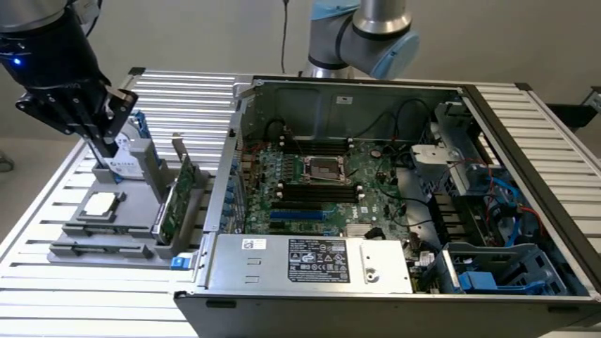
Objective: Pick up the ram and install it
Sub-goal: 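Reach for the ram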
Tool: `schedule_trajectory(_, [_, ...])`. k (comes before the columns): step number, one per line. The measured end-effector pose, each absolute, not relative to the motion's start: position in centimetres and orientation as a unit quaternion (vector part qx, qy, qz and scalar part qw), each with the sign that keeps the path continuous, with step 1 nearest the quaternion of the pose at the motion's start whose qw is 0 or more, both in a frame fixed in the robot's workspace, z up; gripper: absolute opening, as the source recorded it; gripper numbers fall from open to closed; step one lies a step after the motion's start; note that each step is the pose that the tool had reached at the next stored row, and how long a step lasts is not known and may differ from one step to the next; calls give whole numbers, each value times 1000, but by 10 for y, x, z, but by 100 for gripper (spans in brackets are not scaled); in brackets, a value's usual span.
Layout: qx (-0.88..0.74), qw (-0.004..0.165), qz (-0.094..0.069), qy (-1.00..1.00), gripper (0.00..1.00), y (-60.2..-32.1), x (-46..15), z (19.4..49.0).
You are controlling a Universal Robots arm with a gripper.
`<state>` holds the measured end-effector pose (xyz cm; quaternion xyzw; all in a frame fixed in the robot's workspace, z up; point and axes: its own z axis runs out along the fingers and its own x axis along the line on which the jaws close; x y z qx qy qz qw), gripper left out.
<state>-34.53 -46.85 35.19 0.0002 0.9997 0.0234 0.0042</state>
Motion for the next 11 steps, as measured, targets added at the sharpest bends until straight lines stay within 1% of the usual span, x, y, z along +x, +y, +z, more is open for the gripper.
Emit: schedule_trajectory(11, [-5, 1, 23, 1000, 11, -478, -352, 346])
